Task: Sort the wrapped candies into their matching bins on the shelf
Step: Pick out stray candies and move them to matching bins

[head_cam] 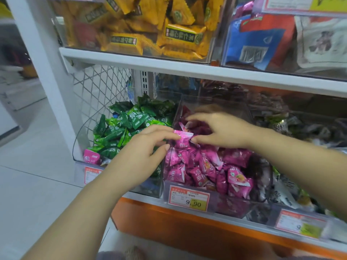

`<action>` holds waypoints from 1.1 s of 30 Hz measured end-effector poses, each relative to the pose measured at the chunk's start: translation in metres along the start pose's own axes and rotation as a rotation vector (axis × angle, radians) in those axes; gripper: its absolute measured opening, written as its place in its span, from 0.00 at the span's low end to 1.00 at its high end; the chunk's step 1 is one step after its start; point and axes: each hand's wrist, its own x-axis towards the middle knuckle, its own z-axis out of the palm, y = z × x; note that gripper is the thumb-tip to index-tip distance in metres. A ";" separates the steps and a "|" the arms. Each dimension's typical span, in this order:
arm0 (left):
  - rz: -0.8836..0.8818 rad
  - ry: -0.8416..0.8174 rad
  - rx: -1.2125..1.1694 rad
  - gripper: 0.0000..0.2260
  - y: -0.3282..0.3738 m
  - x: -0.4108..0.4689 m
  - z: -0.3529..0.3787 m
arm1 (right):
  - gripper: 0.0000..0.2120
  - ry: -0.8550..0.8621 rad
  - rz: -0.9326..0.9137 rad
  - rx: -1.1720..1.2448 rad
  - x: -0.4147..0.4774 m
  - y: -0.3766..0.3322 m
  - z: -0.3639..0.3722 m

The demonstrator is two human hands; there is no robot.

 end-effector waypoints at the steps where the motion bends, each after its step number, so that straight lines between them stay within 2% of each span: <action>1: -0.007 0.005 -0.017 0.15 0.000 -0.001 0.000 | 0.31 -0.056 0.052 -0.039 0.003 -0.001 0.006; 4: -0.021 0.010 -0.034 0.16 -0.001 -0.003 0.001 | 0.34 -0.235 0.117 -0.095 0.008 -0.007 0.026; 7: -0.034 0.018 -0.031 0.15 -0.001 -0.003 0.001 | 0.29 -0.306 0.131 -0.105 -0.005 -0.015 0.024; 12: -0.066 0.065 -0.046 0.14 0.001 -0.001 0.003 | 0.20 -0.397 -0.039 -0.270 -0.049 -0.023 0.021; 16: -0.116 0.093 -0.038 0.12 0.008 0.003 0.003 | 0.18 -0.259 -0.069 -0.074 -0.055 -0.021 0.015; 22: -0.195 0.149 0.112 0.14 0.024 0.015 0.005 | 0.33 -0.325 0.124 -0.193 -0.024 -0.002 0.029; 27: -0.189 0.188 0.360 0.12 0.032 0.023 0.011 | 0.40 -0.232 0.267 -0.114 -0.020 0.015 0.018; 30: -0.202 0.279 0.373 0.11 0.030 0.020 0.021 | 0.38 -0.099 0.209 -0.073 -0.040 0.014 0.010; 33: -0.184 0.401 0.288 0.10 0.022 0.014 0.034 | 0.31 0.028 0.109 -0.097 -0.057 0.002 0.004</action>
